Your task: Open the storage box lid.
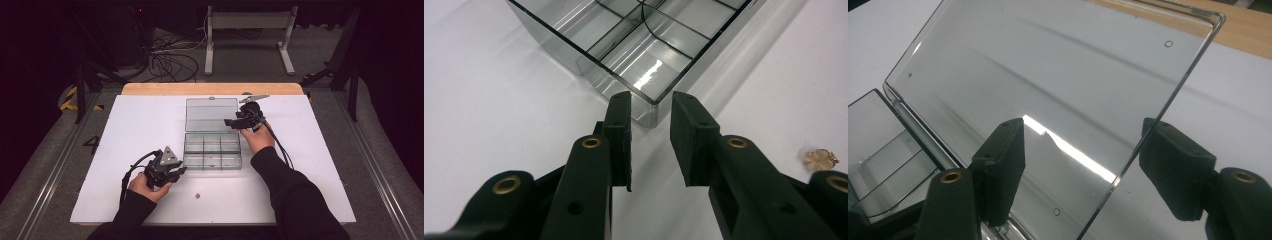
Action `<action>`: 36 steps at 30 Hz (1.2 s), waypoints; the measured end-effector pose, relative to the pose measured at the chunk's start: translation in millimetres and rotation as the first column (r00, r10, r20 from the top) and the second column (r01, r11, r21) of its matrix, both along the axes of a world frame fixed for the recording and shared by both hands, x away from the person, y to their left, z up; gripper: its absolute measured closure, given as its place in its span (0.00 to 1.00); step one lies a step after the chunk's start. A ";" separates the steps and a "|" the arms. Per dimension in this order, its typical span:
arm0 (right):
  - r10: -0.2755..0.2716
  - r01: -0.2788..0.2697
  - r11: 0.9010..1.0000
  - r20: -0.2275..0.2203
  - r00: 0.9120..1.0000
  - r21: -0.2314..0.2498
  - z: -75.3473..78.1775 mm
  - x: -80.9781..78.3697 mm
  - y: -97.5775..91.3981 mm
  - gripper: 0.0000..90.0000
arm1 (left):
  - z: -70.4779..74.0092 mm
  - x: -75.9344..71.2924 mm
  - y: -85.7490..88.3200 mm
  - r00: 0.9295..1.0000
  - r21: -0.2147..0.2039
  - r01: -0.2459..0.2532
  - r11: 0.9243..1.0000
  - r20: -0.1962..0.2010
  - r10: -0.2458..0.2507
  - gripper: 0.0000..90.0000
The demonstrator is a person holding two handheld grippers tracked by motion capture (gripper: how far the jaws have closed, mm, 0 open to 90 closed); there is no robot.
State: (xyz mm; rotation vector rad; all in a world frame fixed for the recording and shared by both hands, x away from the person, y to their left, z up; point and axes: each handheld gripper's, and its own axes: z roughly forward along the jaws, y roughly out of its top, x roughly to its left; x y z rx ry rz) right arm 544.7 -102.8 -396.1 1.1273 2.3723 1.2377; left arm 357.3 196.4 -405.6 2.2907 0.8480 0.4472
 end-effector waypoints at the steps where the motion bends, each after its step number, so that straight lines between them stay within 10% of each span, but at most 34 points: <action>1: 0.000 0.000 1.000 -0.007 1.000 0.005 -0.8 0.7 -0.4 0.39 | 0.1 0.1 0.2 1.000 0.002 0.002 1.000 0.001 -0.002 0.78; 18: -0.019 0.019 0.998 0.007 1.000 -0.054 -0.9 -0.5 -3.5 0.26 | -1.8 2.0 5.3 1.000 -0.006 0.002 1.000 -0.018 -0.002 0.70; 36: 0.105 -0.102 0.994 0.158 0.982 -0.025 48.5 -55.9 -7.4 0.08 | 18.5 -12.9 39.9 0.994 -0.150 -0.075 0.986 0.062 0.085 0.51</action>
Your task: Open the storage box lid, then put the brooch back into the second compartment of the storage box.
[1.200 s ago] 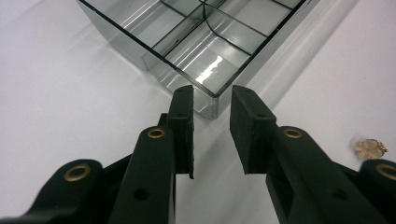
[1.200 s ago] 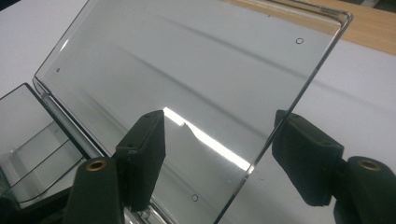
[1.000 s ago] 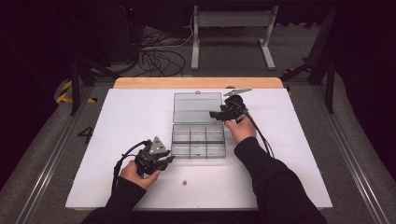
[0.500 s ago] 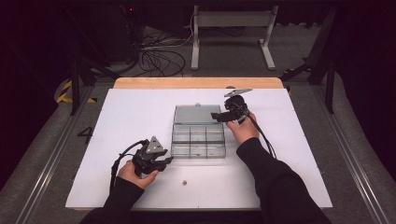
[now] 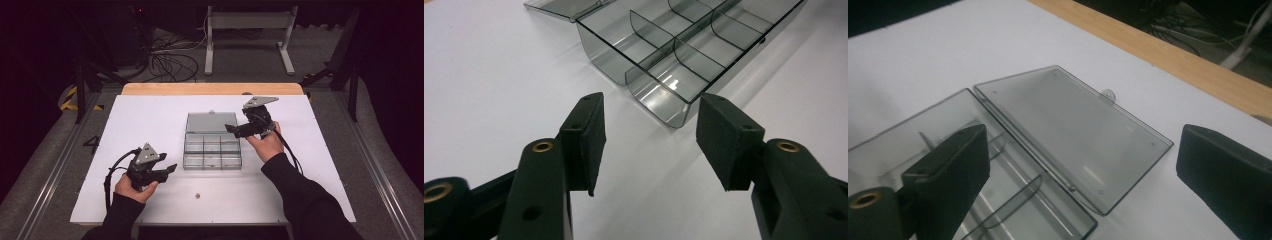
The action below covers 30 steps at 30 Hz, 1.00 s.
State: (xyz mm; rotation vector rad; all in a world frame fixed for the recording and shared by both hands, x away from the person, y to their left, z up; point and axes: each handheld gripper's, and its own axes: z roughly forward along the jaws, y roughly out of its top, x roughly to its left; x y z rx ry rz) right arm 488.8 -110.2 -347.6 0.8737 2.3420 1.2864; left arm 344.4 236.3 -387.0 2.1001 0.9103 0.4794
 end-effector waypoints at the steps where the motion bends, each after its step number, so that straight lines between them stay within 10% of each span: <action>1: 0.013 -0.013 1.000 0.006 1.000 0.000 2.1 -2.3 -0.2 0.07 | 0.3 -0.2 1.3 1.000 0.007 0.000 1.000 0.006 0.000 0.51; 18: 0.125 -0.126 0.987 0.021 0.992 0.095 14.5 -33.3 1.1 0.02 | 0.4 -2.5 7.4 1.000 -0.003 -0.012 1.000 0.010 0.012 0.49; 30: 0.239 -0.241 0.968 0.046 0.970 0.065 20.3 -59.6 7.0 0.10 | 0.4 -2.0 10.7 1.000 -0.009 -0.023 1.000 0.018 0.023 0.49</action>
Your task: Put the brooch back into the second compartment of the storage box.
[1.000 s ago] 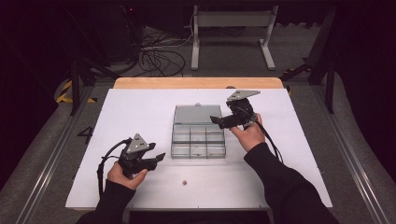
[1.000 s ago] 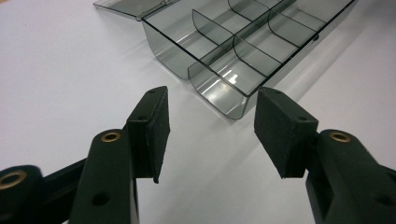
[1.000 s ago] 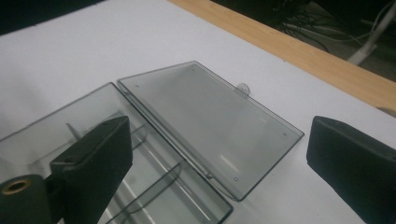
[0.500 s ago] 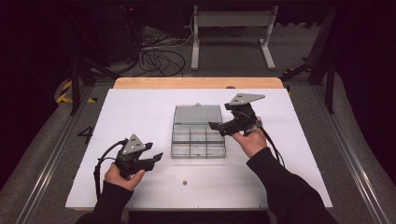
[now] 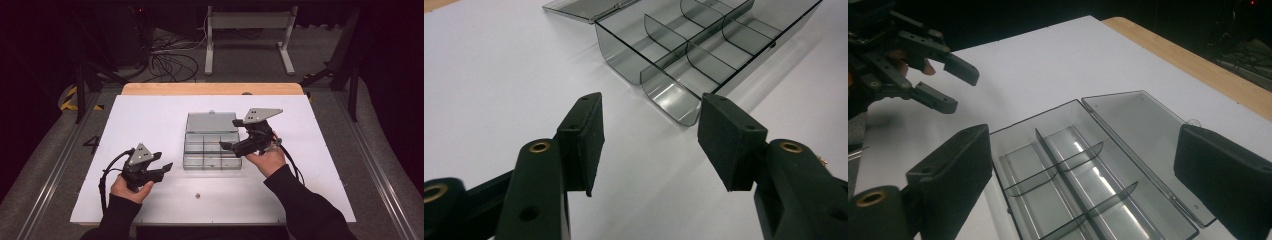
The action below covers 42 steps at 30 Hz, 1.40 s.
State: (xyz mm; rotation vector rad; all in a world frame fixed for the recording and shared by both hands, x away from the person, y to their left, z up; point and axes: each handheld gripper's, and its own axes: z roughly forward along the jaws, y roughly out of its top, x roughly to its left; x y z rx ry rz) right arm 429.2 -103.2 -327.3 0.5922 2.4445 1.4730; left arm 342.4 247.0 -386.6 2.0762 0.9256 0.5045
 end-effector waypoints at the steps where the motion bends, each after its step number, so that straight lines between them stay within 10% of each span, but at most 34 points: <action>1: 0.001 -0.001 1.000 0.007 1.000 -0.004 0.8 -2.1 0.2 0.10 | -0.3 0.2 -0.1 1.000 -0.003 -0.001 1.000 0.000 0.001 0.49; 15: 0.063 -0.062 0.995 -0.007 0.998 0.084 -1.4 -23.2 -5.0 0.14 | -0.3 0.9 0.2 1.000 -0.018 0.000 1.000 -0.002 0.000 0.48; 42: 0.178 -0.178 0.984 -0.017 0.984 -0.004 -16.2 -42.8 15.7 0.18 | -0.8 2.7 4.0 1.000 -0.039 -0.001 0.999 0.001 0.001 0.48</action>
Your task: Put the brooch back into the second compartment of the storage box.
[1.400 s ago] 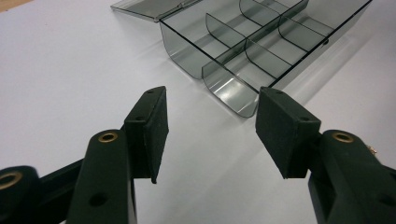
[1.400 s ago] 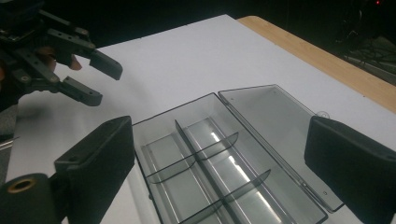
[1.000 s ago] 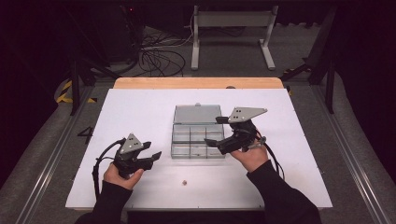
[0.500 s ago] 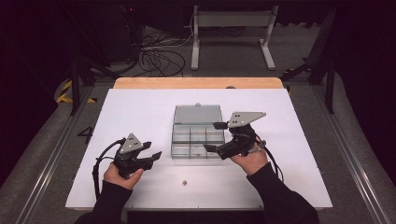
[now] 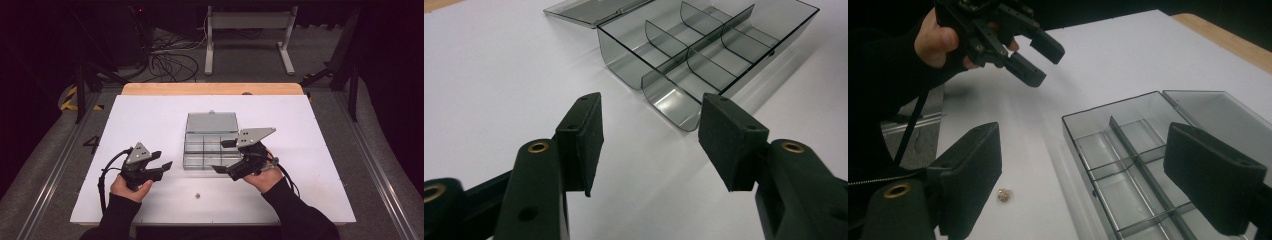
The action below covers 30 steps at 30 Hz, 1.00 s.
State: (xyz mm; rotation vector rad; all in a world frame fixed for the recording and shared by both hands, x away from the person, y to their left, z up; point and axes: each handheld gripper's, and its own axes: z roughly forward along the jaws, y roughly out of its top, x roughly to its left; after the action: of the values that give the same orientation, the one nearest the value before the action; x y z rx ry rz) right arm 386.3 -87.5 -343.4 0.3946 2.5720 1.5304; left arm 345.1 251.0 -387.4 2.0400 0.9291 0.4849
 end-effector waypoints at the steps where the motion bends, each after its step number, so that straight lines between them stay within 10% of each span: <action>1: 0.003 -0.003 1.000 0.000 1.000 -0.008 -1.0 -1.1 1.7 0.19 | 0.0 0.1 0.2 1.000 0.001 -0.002 1.000 0.001 0.002 0.48; 30: 0.107 -0.113 0.970 -0.040 0.993 -0.216 -40.1 -23.7 54.1 0.28 | -0.5 1.5 7.0 1.000 -0.031 -0.028 0.999 0.013 0.028 0.45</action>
State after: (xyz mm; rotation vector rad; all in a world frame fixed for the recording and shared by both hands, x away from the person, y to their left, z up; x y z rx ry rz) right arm 362.6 -33.3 -383.5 0.2541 2.7883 1.2618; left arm 346.5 258.0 -387.9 1.9965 0.9524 0.4959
